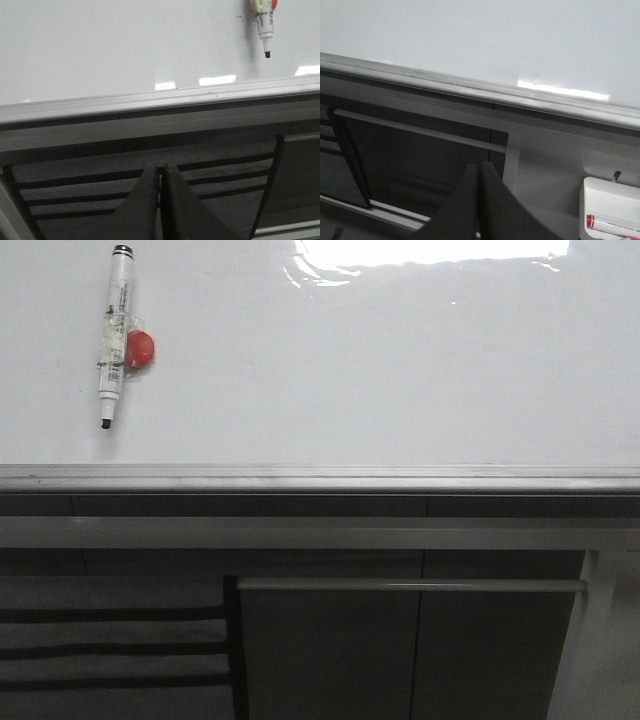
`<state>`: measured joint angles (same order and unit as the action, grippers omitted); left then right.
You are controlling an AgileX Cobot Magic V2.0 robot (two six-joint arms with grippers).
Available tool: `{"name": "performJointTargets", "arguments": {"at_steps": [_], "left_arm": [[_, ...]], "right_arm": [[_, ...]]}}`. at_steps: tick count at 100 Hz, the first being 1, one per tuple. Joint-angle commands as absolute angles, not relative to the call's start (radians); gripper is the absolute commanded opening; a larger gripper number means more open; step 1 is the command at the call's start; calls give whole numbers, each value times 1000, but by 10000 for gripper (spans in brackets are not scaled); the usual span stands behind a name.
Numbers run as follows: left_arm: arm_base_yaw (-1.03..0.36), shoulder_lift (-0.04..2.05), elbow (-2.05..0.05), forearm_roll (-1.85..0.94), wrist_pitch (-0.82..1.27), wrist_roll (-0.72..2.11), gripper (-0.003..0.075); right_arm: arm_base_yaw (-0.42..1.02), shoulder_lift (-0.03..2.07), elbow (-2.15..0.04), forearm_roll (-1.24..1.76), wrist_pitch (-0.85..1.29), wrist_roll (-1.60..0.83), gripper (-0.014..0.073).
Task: Write number 0 on whiteboard
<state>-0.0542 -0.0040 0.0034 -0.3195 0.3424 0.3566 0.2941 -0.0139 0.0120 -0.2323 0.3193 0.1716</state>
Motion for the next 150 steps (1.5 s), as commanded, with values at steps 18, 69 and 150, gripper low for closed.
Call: {"name": "performJointTargets", "arguments": {"at_steps": [18, 69, 150], "left_arm": [[-50, -31, 38, -336, 296, 348, -20], [-50, -31, 38, -308, 290, 354, -20], [-50, -31, 6, -1328, 206, 384, -20]], "right_arm": [[296, -28, 25, -253, 295, 165, -69], [296, -28, 25, -253, 295, 165, -69], [297, -28, -52, 89, -233, 275, -68]]}}
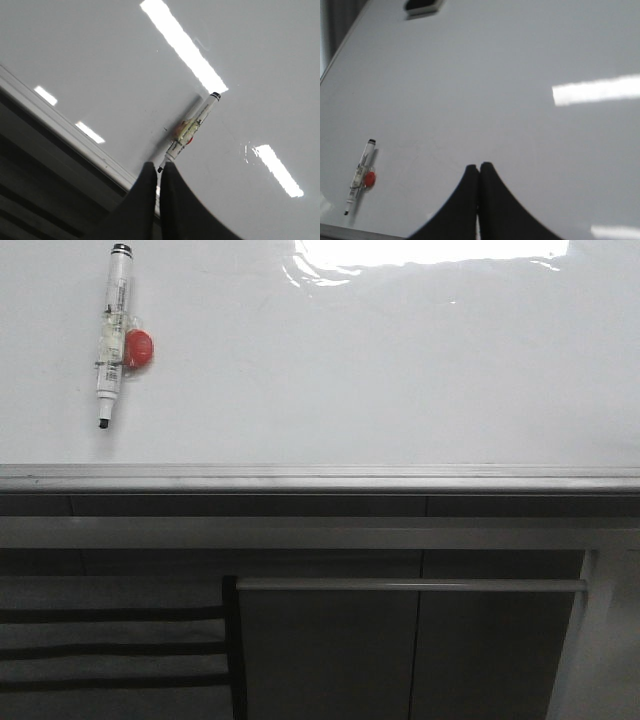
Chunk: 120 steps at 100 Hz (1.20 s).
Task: Write number 0 on whiteboard
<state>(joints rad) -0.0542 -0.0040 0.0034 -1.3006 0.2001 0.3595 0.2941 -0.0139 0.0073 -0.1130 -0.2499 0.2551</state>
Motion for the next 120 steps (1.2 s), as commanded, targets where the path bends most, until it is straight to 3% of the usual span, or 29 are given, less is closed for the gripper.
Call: {"name": "performJointTargets", "arguments": {"at_steps": [1, 9, 19, 36, 43, 60, 78, 90, 99, 108, 120], "left_arm": [[-50, -31, 3, -1326, 212, 391, -20], [-50, -14, -41, -1313, 258, 488, -20], [-50, 58, -136, -1231, 356, 568, -20], [-50, 331, -365, -953, 552, 620, -8], [-67, 440, -466, -872, 572, 636, 51], [-168, 659, -684, -706, 589, 691, 312], [-340, 867, -905, -296, 565, 570, 262], [-465, 954, -991, 79, 532, 246, 223], [-520, 983, -995, 229, 487, -55, 224], [-561, 997, -961, 228, 414, -169, 263], [-583, 1007, -864, 228, 268, -284, 401]], "right_arm": [[297, -28, -55, 92, -230, 275, -68], [298, -24, -114, 92, -127, 275, -68], [298, 25, -231, 62, 161, 273, -67], [298, 194, -408, -98, 478, 217, -46], [298, 259, -462, -139, 484, 157, -46], [298, 353, -525, -148, 358, 126, -43], [298, 418, -530, -148, 310, 125, 106], [298, 450, -530, -148, 333, 125, 195], [298, 464, -528, -148, 332, 125, 206], [298, 475, -528, -148, 332, 125, 206], [298, 482, -526, -148, 332, 125, 206]]}}
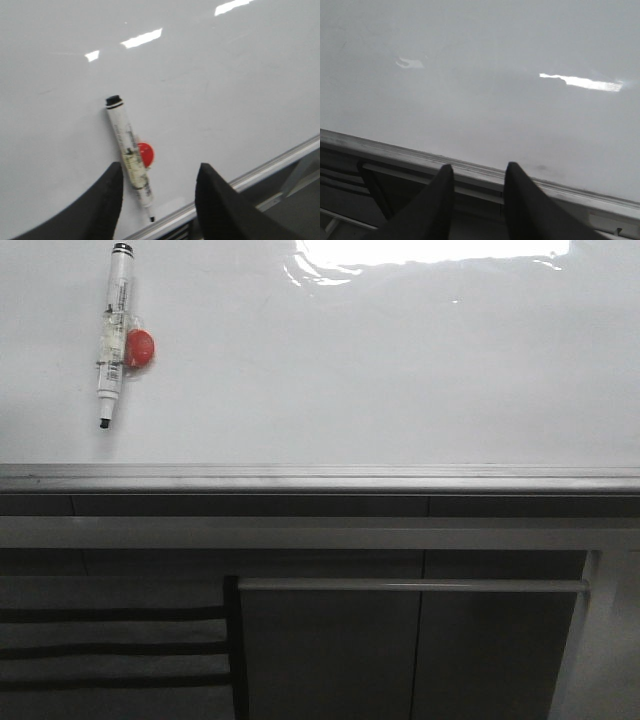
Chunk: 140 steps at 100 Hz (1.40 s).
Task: Write number 0 on whiteboard
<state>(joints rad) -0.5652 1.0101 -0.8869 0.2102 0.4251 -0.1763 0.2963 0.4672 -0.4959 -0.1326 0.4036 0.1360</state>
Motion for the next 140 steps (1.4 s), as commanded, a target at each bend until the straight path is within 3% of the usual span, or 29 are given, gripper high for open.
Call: {"name": "performJointTargets", "arguments": {"at_steps": [1, 8, 27, 88, 109, 131, 140], "left_arm": [[-583, 1007, -845, 226, 250, -294, 416], [-583, 1009, -784, 227, 173, -339, 455], [-558, 1053, -696, 227, 42, -354, 404], [-481, 1344, -696, 136, -276, -356, 395], [-479, 1381, -696, 114, -284, -356, 263], [-468, 1381, -696, 86, -311, -356, -22], [-468, 1381, -696, 86, -311, -356, -20]], "right_arm": [[298, 482, -526, -148, 332, 125, 206], [298, 482, -524, -148, 332, 125, 206], [298, 484, -522, -148, 334, 125, 205], [298, 510, -522, -150, 326, 125, 204], [298, 510, -522, -150, 328, 125, 204], [298, 510, -522, -141, 328, 125, 204], [298, 510, -522, -138, 328, 125, 204]]}}
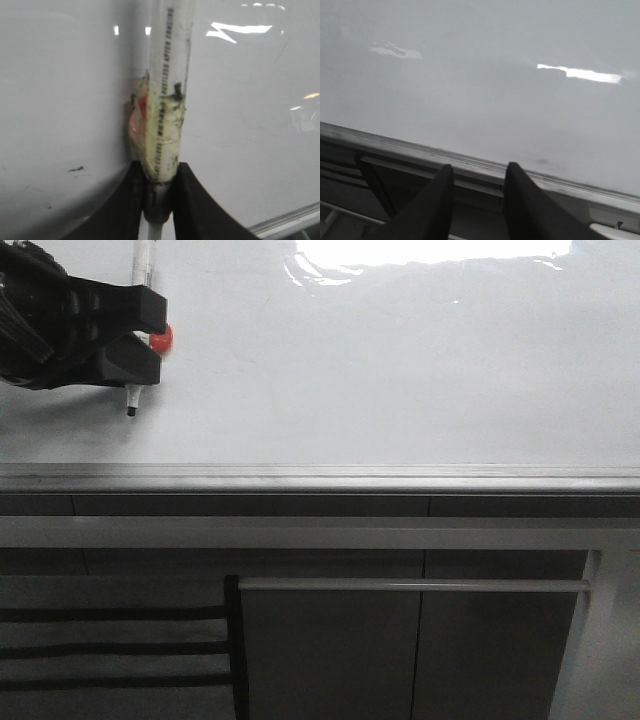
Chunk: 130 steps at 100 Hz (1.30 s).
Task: Write number 0 on whiteboard
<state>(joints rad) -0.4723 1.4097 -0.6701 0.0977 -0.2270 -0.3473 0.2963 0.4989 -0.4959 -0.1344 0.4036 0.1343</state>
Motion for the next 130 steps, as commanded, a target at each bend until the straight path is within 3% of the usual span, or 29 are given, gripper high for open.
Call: {"name": "performJointTargets", "arguments": {"at_steps": [1, 13, 23, 37, 48, 69, 99, 130], "left_arm": [[-468, 1381, -696, 86, -311, -356, -20], [-480, 1352, -696, 120, -299, -356, -20], [-527, 1284, -696, 316, -285, -356, -19], [-674, 1172, -696, 637, -208, -356, -19], [-825, 1093, -696, 739, -64, -356, -19], [-1046, 991, -696, 785, 203, -338, -19], [-1277, 937, -696, 783, 353, -300, -19], [-1368, 935, -696, 783, 359, -300, -19]], "right_arm": [[298, 510, -522, -138, 328, 125, 204], [310, 509, -549, -138, 328, 108, 204], [370, 511, -602, -105, 328, -31, 204], [524, 560, -701, -18, 352, -244, 204], [660, 648, -808, -19, 455, -274, 216], [858, 839, -1001, -40, 695, -371, 399], [990, 959, -1072, -42, 680, -483, 402], [1030, 997, -1072, 6, 679, -483, 395]]}}
